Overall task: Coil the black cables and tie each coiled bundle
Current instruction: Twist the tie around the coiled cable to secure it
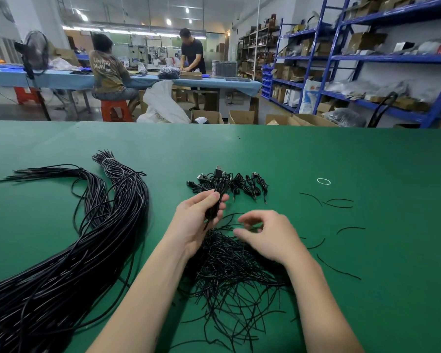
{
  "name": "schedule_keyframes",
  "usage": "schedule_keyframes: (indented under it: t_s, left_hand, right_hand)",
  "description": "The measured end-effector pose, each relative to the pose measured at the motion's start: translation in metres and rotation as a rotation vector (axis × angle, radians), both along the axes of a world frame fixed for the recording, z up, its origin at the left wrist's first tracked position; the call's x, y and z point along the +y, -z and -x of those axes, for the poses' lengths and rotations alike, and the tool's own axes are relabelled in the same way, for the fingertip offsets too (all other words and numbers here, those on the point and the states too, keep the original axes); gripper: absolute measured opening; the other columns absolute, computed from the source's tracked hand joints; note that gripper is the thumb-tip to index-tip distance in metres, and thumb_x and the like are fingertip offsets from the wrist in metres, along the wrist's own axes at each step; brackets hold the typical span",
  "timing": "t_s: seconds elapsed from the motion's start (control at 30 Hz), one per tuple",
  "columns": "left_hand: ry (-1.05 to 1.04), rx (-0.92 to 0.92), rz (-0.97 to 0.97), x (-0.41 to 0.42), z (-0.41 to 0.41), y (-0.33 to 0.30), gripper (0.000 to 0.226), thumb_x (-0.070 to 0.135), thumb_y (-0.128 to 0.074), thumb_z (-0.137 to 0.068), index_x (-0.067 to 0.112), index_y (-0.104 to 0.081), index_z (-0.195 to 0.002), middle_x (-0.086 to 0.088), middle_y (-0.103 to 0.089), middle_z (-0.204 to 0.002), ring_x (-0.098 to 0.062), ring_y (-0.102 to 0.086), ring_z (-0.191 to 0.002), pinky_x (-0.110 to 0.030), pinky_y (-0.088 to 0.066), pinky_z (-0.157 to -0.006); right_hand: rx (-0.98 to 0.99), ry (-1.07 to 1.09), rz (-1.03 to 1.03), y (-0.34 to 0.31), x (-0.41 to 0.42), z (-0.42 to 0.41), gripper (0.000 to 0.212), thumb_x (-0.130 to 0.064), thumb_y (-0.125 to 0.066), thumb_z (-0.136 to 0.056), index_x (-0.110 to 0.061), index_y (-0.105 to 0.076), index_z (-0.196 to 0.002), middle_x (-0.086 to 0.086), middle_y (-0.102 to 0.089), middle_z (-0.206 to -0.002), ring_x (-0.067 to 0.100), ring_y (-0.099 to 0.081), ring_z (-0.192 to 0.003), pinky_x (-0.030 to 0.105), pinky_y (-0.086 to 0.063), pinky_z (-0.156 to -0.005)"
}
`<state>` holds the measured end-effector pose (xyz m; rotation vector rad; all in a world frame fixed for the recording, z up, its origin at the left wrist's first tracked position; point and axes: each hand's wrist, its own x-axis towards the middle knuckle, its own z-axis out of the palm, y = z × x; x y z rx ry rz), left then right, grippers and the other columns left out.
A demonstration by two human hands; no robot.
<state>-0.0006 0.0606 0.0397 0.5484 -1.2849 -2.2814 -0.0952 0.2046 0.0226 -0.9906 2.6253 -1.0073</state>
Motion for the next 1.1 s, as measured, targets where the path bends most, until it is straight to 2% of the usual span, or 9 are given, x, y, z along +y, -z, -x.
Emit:
schedule_keyframes:
  t_s: [0.07, 0.17, 0.27, 0.4, 0.57, 0.67, 0.8, 0.97, 1.1]
  left_hand:
    - [-0.002, -0.006, 0.000, 0.000, 0.000, 0.001, 0.009, 0.008, -0.062, -0.096, 0.006, -0.065, -0.104, -0.009, -0.076, -0.092, -0.008, -0.065, -0.065, -0.020, -0.056, -0.067]
    - [0.004, -0.010, -0.001, 0.002, 0.000, 0.001, 0.009, 0.008, -0.062, -0.096, 0.006, -0.065, -0.105, -0.009, -0.076, -0.092, -0.008, -0.065, -0.065, -0.019, -0.056, -0.066]
    - [-0.003, -0.006, -0.007, 0.001, 0.000, 0.001, 0.005, 0.008, -0.062, -0.096, 0.008, -0.065, -0.100, -0.008, -0.076, -0.091, -0.008, -0.065, -0.065, -0.018, -0.057, -0.065]
    - [-0.017, -0.005, -0.011, -0.002, 0.000, 0.002, 0.004, 0.009, -0.063, -0.096, 0.009, -0.066, -0.098, -0.008, -0.077, -0.093, -0.009, -0.066, -0.068, -0.019, -0.057, -0.067]
    - [-0.014, -0.016, 0.020, 0.001, 0.003, 0.005, 0.006, 0.010, -0.063, -0.096, 0.010, -0.065, -0.101, -0.007, -0.077, -0.092, -0.008, -0.065, -0.067, -0.020, -0.055, -0.069]
    - [-0.011, -0.012, 0.023, 0.003, 0.004, 0.005, 0.007, 0.009, -0.063, -0.095, 0.008, -0.066, -0.102, -0.007, -0.077, -0.091, -0.008, -0.065, -0.067, -0.020, -0.057, -0.068]
    - [0.004, -0.009, 0.048, 0.007, 0.005, 0.004, 0.010, 0.009, -0.063, -0.095, 0.005, -0.066, -0.104, -0.007, -0.076, -0.089, -0.008, -0.066, -0.067, -0.020, -0.057, -0.063]
    - [0.015, 0.001, 0.115, 0.008, 0.006, 0.003, 0.011, 0.010, -0.064, -0.095, 0.002, -0.068, -0.102, -0.003, -0.073, -0.079, -0.006, -0.065, -0.065, -0.016, -0.055, -0.060]
    - [-0.001, -0.004, 0.147, 0.008, 0.007, 0.004, 0.008, 0.009, -0.063, -0.095, 0.007, -0.067, -0.102, -0.002, -0.071, -0.077, -0.006, -0.065, -0.065, -0.016, -0.054, -0.061]
  right_hand:
    - [0.032, -0.024, -0.164, 0.002, -0.002, -0.005, 0.021, -0.052, -0.076, -0.084, -0.042, -0.075, -0.103, -0.026, -0.070, -0.098, -0.001, -0.062, -0.094, 0.024, -0.049, -0.080]
    - [0.110, 0.029, -0.174, 0.002, -0.006, -0.009, 0.004, -0.050, -0.074, -0.087, -0.046, -0.073, -0.085, -0.028, -0.067, -0.084, -0.001, -0.060, -0.083, 0.018, -0.037, -0.061]
    - [0.114, 0.035, -0.132, 0.001, -0.005, -0.005, 0.013, -0.049, -0.071, -0.088, -0.046, -0.069, -0.076, -0.029, -0.067, -0.082, -0.008, -0.057, -0.076, 0.017, -0.038, -0.060]
    - [0.016, 0.064, 0.117, -0.002, -0.002, -0.001, 0.008, -0.040, -0.071, -0.091, -0.037, -0.073, -0.084, -0.023, -0.071, -0.083, -0.002, -0.064, -0.080, 0.027, -0.054, -0.074]
    - [-0.163, 0.128, 0.631, -0.013, 0.002, -0.001, 0.005, -0.028, -0.069, -0.096, -0.030, -0.072, -0.092, -0.013, -0.077, -0.079, -0.003, -0.065, -0.067, 0.022, -0.053, -0.071]
    - [-0.198, 0.082, 0.797, -0.021, -0.003, -0.008, 0.008, -0.020, -0.072, -0.093, -0.025, -0.072, -0.087, -0.007, -0.078, -0.085, 0.002, -0.066, -0.064, 0.014, -0.048, -0.055]
    - [-0.005, 0.076, 0.628, -0.015, -0.012, -0.013, 0.012, -0.022, -0.077, -0.084, -0.030, -0.072, -0.077, -0.017, -0.074, -0.078, 0.019, -0.066, -0.057, 0.026, -0.057, -0.058]
    - [0.067, 0.000, 0.564, -0.008, -0.014, -0.012, 0.017, -0.022, -0.073, -0.084, -0.038, -0.070, -0.083, -0.023, -0.073, -0.076, 0.005, -0.052, -0.043, 0.012, -0.042, -0.050]
    - [0.148, -0.013, 0.508, -0.010, -0.012, -0.012, 0.023, -0.024, -0.068, -0.084, -0.045, -0.071, -0.095, -0.026, -0.071, -0.076, 0.005, -0.053, -0.044, 0.012, -0.043, -0.050]
